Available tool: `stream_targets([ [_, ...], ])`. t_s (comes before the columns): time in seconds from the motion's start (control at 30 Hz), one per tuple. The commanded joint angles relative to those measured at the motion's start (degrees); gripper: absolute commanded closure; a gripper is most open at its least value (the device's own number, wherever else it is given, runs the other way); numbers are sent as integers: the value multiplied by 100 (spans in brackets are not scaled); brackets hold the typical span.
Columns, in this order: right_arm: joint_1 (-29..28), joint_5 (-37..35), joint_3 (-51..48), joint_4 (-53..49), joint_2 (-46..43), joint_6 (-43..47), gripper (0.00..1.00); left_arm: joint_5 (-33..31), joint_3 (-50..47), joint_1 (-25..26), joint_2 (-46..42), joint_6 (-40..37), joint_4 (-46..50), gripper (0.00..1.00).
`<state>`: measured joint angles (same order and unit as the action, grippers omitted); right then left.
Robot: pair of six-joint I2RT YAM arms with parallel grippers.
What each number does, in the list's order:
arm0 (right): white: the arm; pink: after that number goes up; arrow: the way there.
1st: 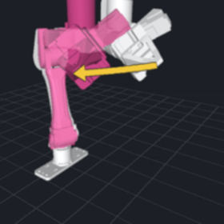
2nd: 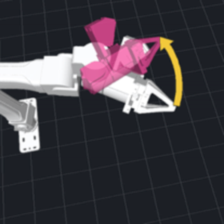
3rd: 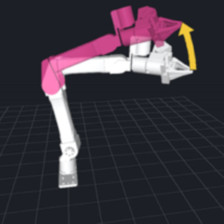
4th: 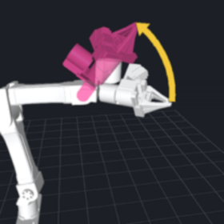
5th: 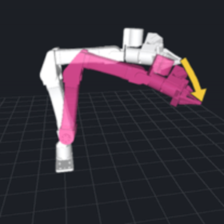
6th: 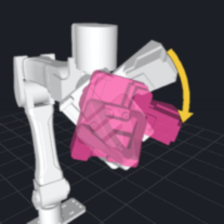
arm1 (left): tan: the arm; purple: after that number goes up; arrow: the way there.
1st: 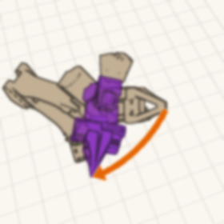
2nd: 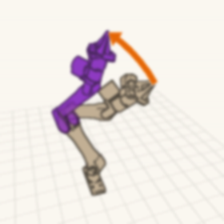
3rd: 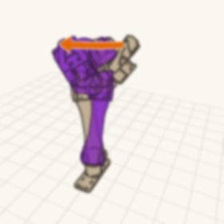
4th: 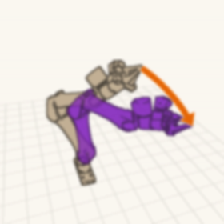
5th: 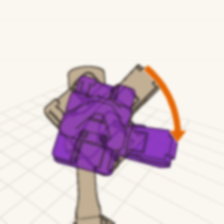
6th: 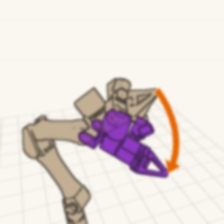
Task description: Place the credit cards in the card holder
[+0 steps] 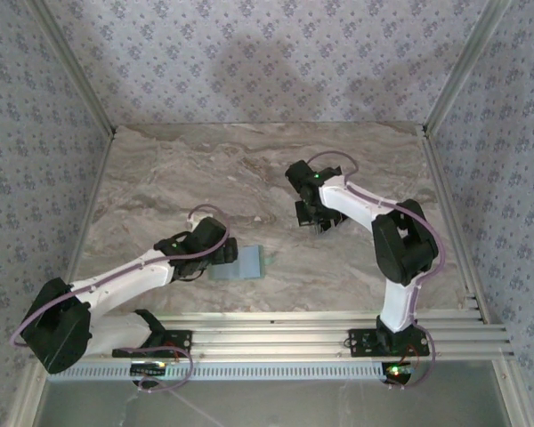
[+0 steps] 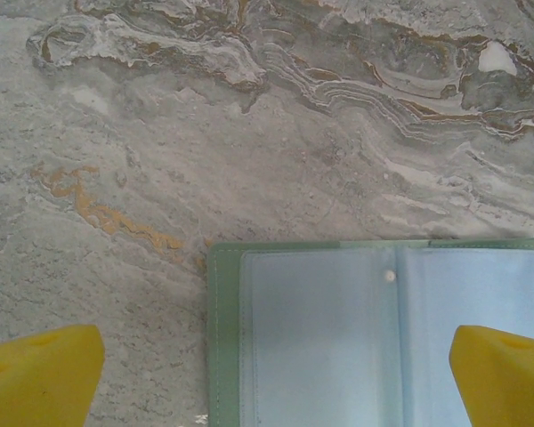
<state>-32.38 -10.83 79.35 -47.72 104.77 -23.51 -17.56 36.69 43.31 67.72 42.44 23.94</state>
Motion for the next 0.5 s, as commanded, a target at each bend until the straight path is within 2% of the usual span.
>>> stream_targets([
  [0.0, -22, 208, 89, 68, -624, -97, 100, -101, 168, -35, 13, -99, 364, 0],
  [0.23, -375, 637, -87, 400, -1368, -489, 100, -127, 71, -46, -101, -30, 591, 0],
  [0.47, -1079, 1466, -1154, 2090, -1960, -1576, 100, -242, -149, -47, -94, 130, 764, 0],
])
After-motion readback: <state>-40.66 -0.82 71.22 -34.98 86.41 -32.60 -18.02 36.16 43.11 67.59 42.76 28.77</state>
